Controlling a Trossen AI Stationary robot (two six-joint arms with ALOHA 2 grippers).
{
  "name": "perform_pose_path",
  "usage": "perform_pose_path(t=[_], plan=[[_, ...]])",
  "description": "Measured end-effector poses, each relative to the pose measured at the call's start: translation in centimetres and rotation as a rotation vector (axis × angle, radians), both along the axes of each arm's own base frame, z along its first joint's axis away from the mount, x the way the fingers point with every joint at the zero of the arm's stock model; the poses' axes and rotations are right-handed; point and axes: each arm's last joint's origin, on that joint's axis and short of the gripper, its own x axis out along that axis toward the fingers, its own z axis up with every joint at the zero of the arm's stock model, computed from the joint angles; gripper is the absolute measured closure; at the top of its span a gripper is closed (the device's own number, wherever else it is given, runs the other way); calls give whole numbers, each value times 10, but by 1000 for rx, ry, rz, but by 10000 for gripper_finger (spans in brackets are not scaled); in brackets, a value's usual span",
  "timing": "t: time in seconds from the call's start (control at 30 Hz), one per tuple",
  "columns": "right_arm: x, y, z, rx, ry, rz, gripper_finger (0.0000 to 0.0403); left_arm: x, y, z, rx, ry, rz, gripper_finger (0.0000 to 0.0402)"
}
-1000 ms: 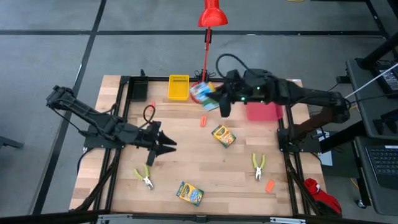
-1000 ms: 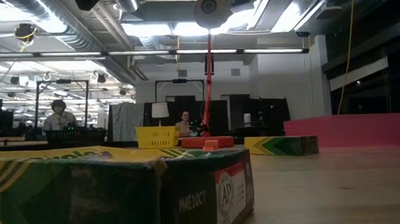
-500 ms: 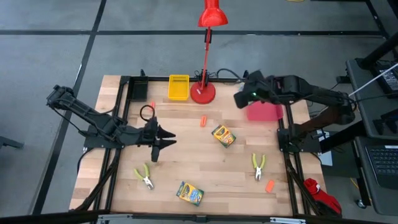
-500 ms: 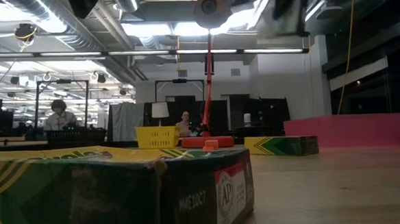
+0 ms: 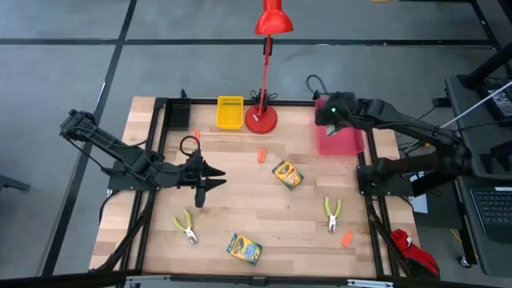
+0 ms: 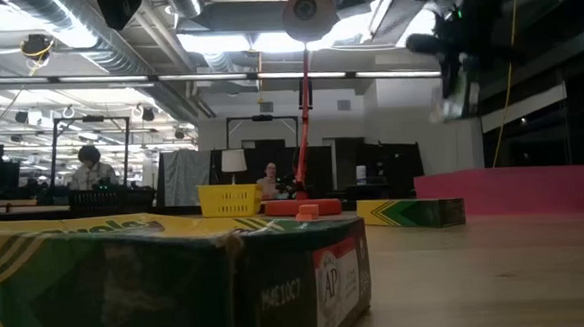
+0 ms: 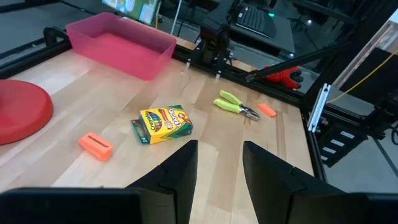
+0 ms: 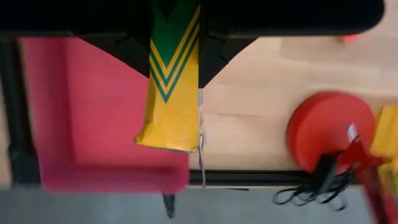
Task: Pick & Place School Supplies
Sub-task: Put the yellow crayon box into the red bin
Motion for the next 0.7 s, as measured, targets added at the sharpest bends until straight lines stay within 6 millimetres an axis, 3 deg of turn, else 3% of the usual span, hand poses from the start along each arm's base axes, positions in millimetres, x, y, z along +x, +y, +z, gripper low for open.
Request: perform_pose_path(t=[0.17,0.3,0.5,0.7], plan=[[-14,-22,-27,49,-109,-178,331,0,0,0,1,-3,16,277],[-20,-38,-35,56,-193,-269,331,0,1,0,-9,-8,35,277],[-28,-63,-44,92,-135,-156,331,0,2,1,-18,-16,64,277],[-30,-76,-53,87,-38,-45,331,0,2,1,-43,-23,82,277]])
